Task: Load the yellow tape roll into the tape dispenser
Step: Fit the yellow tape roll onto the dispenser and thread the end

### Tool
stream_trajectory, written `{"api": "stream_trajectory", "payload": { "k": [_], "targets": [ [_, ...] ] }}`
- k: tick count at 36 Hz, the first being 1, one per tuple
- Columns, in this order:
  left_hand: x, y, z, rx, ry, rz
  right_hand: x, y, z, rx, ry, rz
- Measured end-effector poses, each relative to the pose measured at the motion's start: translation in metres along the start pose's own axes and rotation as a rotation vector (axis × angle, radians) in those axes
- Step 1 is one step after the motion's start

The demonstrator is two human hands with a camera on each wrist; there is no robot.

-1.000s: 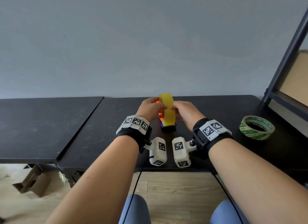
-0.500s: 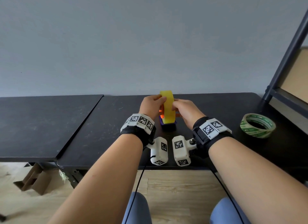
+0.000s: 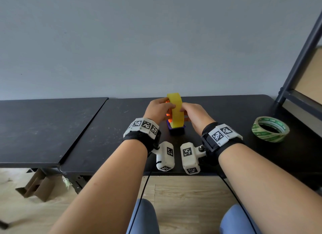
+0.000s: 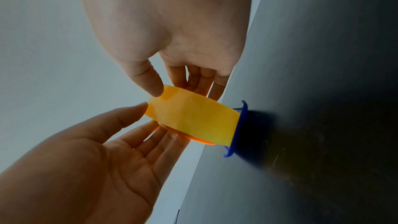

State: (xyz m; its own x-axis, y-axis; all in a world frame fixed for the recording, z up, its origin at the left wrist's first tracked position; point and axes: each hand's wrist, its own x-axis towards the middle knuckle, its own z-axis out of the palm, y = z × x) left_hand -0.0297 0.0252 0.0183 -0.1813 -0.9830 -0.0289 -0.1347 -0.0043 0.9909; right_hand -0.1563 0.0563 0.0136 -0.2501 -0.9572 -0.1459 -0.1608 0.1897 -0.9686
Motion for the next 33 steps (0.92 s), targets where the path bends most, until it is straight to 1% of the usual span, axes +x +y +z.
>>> {"api": "stream_trajectory", "payload": {
  "k": [8,15,20,24,29,33],
  "targets": [
    [-0.001,0.000,0.001,0.024,-0.008,0.024,0.002,-0.001,0.003,-0.011,0.005,-0.006],
    [0.001,-0.002,0.005,0.091,-0.008,0.061,-0.002,-0.003,0.002,-0.062,-0.029,-0.047],
    [0.004,-0.004,0.005,0.131,0.027,0.103,0.001,0.000,0.002,-0.069,-0.026,-0.059],
    [0.010,-0.009,0.007,0.212,0.090,0.143,-0.003,-0.002,0.003,-0.067,-0.023,-0.050],
    [0.010,-0.003,0.010,0.258,0.156,0.157,-0.005,-0.002,0.001,-0.038,-0.027,-0.043],
    [0.011,-0.005,0.007,0.244,0.155,0.151,-0.007,-0.002,0.002,-0.024,-0.020,-0.045]
  ]
}}
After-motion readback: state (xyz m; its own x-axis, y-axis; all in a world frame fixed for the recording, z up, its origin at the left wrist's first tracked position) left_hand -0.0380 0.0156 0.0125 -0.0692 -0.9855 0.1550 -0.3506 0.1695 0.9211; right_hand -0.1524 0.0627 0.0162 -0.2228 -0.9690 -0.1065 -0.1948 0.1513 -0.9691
